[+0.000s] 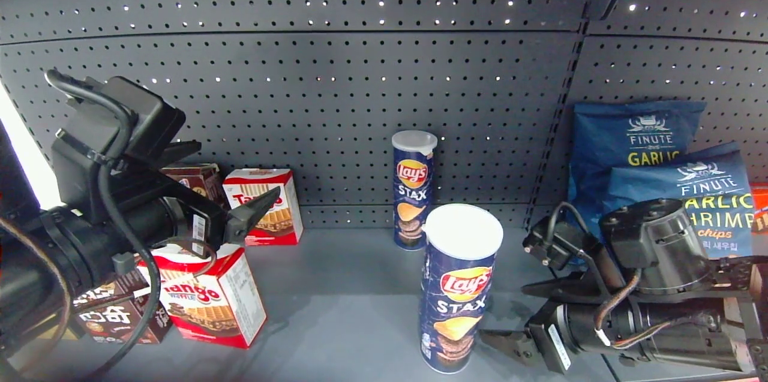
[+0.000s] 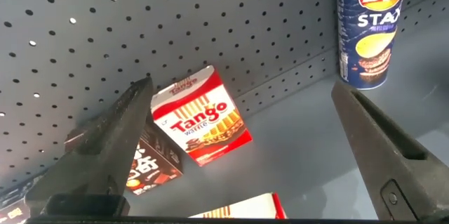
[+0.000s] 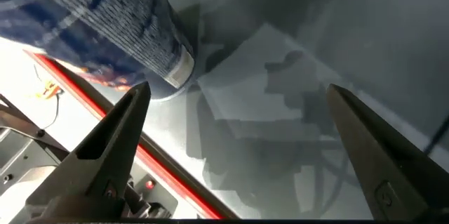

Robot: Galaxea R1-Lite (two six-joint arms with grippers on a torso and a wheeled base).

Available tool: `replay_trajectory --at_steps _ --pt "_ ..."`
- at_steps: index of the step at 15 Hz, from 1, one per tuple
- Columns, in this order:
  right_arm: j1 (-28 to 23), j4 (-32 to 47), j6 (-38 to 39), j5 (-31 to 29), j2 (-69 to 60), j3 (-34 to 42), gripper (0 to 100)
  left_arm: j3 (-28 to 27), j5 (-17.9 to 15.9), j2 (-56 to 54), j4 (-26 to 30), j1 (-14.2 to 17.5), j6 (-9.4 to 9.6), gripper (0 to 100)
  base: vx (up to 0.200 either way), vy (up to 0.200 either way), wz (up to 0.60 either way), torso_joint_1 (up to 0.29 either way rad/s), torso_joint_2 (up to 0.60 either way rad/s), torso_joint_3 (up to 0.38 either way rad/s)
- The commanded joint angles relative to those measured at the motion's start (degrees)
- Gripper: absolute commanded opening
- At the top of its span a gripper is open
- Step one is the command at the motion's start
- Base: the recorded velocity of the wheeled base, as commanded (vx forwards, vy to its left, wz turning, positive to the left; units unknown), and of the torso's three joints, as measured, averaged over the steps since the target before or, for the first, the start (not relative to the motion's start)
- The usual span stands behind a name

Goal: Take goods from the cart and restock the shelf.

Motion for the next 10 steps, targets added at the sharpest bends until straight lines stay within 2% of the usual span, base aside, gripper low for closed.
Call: replay_trajectory --at_steps 1,10 --pt "0.99 -0.03 -0.01 -0.05 1.14 -0.46 100 0.39 0.04 0.12 -0.48 0.09 -0.03 100 0.0 0.0 0.0 0.0 0.0 0.0" --pt "2.66 -0.21 -0.01 -0.13 4.83 -2.22 100 2.33 -0.05 -0.14 -2.06 0.18 -0.21 100 0.0 0.0 0.0 0.0 0.0 0.0"
